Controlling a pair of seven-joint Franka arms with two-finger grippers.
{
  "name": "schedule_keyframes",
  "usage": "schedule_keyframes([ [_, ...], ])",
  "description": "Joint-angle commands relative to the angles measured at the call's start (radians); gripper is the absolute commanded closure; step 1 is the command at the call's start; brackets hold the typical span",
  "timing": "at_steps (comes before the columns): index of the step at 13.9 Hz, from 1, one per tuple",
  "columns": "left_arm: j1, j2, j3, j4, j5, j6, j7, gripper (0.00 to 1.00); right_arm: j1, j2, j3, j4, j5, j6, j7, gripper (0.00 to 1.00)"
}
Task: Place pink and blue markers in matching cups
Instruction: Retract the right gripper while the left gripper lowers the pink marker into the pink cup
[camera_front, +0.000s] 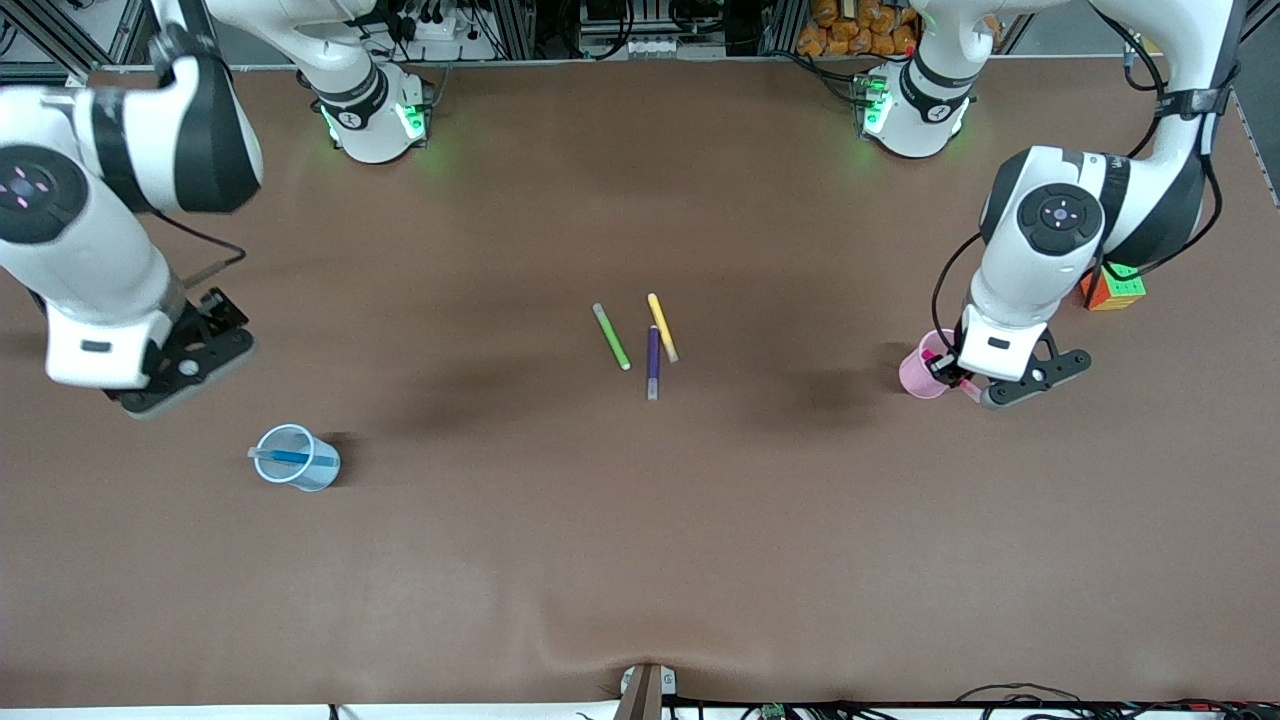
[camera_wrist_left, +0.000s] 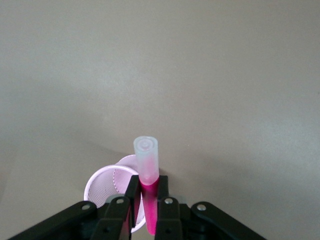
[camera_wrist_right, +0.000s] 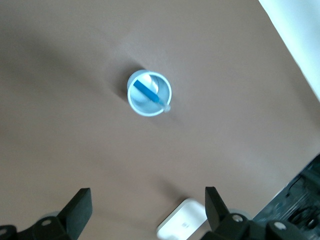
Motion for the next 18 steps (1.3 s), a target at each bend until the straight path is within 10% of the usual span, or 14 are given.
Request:
schedule_keyframes([
  [1, 0.006, -0.064, 0.002, -0.091, 0.016, 0.072, -0.019, 1.0, -0.01, -0.049, 0.008, 0.047, 0.081, -0.118, 0.132, 0.0],
  [6, 0.085, -0.076, -0.002, -0.114, 0.104, 0.123, -0.004, 1.0, -0.068, -0.055, -0.006, 0.202, 0.276, -0.357, 0.28, 0.0],
  [17, 0.108, -0.041, -0.002, -0.187, 0.104, 0.169, -0.016, 1.0, -0.12, -0.092, -0.098, 0.198, 0.382, -0.29, 0.361, 0.0],
  [18, 0.108, -0.029, -0.002, -0.181, 0.104, 0.169, -0.016, 0.46, -0.122, -0.092, -0.106, 0.195, 0.384, -0.287, 0.363, 0.0],
])
